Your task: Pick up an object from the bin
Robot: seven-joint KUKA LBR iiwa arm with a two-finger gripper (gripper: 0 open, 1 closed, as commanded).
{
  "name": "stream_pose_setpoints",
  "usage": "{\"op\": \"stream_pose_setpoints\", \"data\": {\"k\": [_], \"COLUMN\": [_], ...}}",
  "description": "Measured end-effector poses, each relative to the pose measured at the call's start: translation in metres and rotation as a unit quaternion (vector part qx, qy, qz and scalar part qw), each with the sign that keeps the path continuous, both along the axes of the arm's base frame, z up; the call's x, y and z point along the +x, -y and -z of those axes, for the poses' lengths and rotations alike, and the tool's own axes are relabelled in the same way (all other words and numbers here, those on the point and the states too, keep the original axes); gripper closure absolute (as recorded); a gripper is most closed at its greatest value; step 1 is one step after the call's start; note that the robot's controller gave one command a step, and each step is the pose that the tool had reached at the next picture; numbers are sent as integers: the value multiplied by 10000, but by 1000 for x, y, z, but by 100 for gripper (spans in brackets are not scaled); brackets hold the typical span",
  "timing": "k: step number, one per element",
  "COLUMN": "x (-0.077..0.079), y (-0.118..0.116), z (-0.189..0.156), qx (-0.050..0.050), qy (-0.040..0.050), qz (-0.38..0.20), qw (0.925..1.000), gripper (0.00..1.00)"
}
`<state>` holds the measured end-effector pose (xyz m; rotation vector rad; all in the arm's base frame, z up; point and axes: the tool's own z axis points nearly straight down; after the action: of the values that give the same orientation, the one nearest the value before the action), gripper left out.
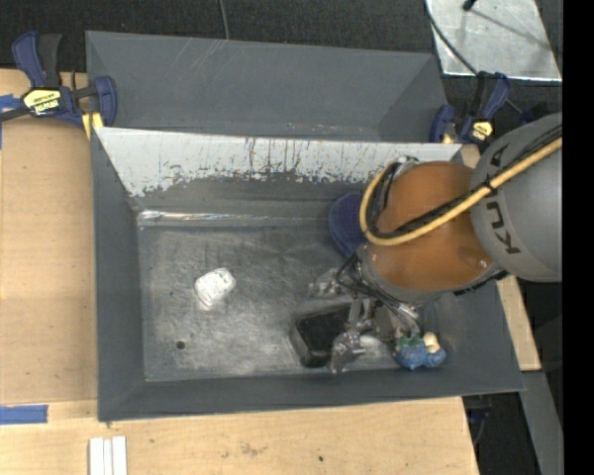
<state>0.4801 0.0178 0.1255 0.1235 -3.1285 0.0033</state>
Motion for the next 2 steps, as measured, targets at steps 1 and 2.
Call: {"op": "stream_pose_setpoints", "data": {"k": [1,2], "x": [12,10], "y": [-1,-1], "z": [43,43], "qx": [11,9], "qy": [-97,-112], "qz": [-121,-118], "qw": [9999,9999], "gripper": [0,100]}}
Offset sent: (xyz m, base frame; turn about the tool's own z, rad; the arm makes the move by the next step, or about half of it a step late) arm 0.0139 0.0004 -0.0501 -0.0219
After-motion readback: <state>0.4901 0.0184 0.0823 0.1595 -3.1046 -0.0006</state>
